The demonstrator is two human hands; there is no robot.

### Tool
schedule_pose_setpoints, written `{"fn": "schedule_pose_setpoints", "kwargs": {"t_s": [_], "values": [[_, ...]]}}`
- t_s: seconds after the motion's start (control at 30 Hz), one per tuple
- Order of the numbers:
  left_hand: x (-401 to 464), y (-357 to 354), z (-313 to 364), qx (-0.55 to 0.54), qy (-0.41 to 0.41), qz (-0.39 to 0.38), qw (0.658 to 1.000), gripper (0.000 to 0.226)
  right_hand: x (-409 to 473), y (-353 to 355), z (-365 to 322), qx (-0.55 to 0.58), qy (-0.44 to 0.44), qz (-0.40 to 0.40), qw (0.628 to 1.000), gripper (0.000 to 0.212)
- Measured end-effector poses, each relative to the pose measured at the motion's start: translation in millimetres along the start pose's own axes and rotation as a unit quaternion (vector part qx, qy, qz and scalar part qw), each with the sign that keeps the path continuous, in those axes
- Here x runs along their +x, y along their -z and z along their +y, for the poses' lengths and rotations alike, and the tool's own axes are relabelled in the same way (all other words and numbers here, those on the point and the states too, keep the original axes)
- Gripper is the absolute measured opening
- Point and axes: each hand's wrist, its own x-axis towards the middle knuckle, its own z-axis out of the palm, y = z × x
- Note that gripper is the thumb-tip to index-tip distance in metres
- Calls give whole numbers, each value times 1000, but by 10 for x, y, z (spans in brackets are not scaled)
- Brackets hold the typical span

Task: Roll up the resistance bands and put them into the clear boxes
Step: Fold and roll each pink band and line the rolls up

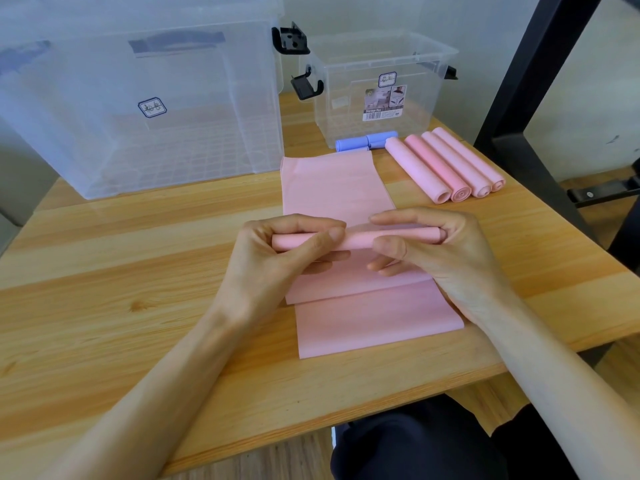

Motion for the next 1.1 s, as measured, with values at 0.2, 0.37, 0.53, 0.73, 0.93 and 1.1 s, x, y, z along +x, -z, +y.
{"fn": "schedule_pose_setpoints", "kwargs": {"t_s": [0.2,0.37,0.53,0.73,0.93,1.1], "values": [[-6,4,-2,1,14,-7,1000,17,-4,4,10,7,15,-2,1000,20],[-6,8,3,4,-10,-13,1000,17,-3,-6,-4,-3,9,19,1000,17],[-17,26,-11,28,-27,-6,999,16,3,-13,-10,7,5,19,1000,14],[9,12,-15,0,-23,-3,1000,11,-1,7,-4,3,10,0,1000,25],[-1,14,-16,-16,-8,-17,1000,17,-6,-2,-10,10,14,18,1000,18],[-18,18,-16,22,-34,-19,999,18,-12,-7,-26,6,-3,20,1000,19]]}}
